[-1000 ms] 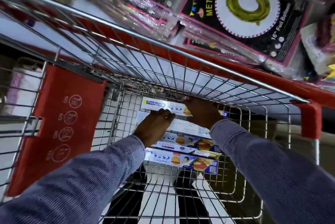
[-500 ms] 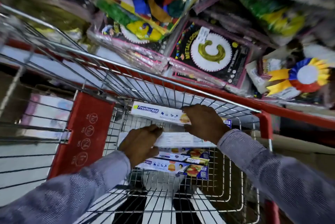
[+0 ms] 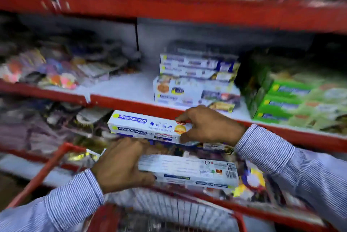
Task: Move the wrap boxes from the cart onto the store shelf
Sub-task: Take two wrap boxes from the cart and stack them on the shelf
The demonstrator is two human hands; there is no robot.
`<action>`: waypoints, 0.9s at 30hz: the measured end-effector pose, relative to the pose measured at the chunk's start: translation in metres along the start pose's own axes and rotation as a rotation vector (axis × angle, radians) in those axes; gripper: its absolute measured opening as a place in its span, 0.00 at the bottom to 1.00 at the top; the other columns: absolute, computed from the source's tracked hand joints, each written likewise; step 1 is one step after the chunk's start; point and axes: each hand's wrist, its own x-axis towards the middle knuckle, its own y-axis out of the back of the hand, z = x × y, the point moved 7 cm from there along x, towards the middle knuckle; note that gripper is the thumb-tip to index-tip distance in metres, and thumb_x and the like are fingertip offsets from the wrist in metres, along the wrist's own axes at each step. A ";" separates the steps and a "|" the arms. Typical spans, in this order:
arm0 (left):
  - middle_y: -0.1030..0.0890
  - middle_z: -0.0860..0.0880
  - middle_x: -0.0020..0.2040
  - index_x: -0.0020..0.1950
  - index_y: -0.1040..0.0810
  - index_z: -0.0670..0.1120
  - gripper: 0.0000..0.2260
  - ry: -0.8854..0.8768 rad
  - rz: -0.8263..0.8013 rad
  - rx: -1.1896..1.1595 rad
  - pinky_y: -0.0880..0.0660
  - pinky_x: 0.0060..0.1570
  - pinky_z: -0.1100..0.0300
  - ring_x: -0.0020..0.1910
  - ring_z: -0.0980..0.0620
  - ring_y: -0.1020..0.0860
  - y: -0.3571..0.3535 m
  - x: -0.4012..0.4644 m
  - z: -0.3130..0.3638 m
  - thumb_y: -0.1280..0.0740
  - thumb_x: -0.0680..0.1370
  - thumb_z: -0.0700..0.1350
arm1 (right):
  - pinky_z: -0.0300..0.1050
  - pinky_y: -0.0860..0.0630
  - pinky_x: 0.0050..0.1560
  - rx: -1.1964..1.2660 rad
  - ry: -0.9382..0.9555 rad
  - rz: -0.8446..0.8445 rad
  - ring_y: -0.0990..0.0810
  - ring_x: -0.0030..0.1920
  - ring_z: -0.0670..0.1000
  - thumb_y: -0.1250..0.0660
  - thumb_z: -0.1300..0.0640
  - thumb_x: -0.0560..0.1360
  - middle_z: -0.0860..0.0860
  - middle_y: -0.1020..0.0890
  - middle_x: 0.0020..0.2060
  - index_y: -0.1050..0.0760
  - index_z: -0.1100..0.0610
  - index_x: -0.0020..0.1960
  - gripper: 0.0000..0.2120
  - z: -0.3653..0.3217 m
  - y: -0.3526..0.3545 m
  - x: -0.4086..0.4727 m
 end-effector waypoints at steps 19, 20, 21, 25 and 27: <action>0.15 0.60 0.51 0.53 0.16 0.60 0.22 0.014 0.007 -0.174 0.24 0.46 0.62 0.49 0.58 0.20 0.081 0.169 -0.027 0.21 0.60 0.58 | 0.45 0.27 0.54 -0.081 -0.280 0.115 0.22 0.58 0.57 0.31 0.58 0.75 0.63 0.20 0.56 0.20 0.60 0.52 0.08 0.128 0.119 0.126; 0.15 0.61 0.51 0.53 0.16 0.62 0.22 0.007 -0.007 -0.174 0.25 0.45 0.62 0.49 0.59 0.20 0.078 0.174 -0.029 0.22 0.60 0.59 | 0.46 0.27 0.59 -0.090 -0.281 0.118 0.23 0.62 0.58 0.31 0.57 0.75 0.62 0.21 0.62 0.23 0.63 0.61 0.16 0.133 0.116 0.131; 0.14 0.61 0.50 0.53 0.16 0.63 0.21 -0.001 -0.017 -0.177 0.25 0.44 0.63 0.48 0.59 0.20 0.075 0.178 -0.031 0.23 0.60 0.59 | 0.46 0.28 0.62 -0.085 -0.281 0.115 0.23 0.64 0.59 0.31 0.57 0.75 0.61 0.21 0.63 0.24 0.64 0.63 0.18 0.140 0.113 0.136; 0.16 0.64 0.43 0.53 0.17 0.63 0.22 0.001 -0.031 -0.190 0.25 0.43 0.62 0.46 0.59 0.20 0.066 0.192 -0.040 0.23 0.59 0.59 | 0.41 0.29 0.65 -0.018 -0.324 0.222 0.19 0.58 0.53 0.26 0.59 0.71 0.54 0.15 0.53 0.17 0.59 0.53 0.11 0.166 0.106 0.144; 0.16 0.63 0.44 0.53 0.16 0.62 0.21 0.002 -0.033 -0.203 0.23 0.45 0.61 0.46 0.59 0.19 0.065 0.198 -0.042 0.22 0.60 0.57 | 0.38 0.26 0.59 -0.012 -0.312 0.271 0.18 0.57 0.50 0.23 0.59 0.69 0.55 0.16 0.58 0.18 0.60 0.57 0.17 0.166 0.110 0.143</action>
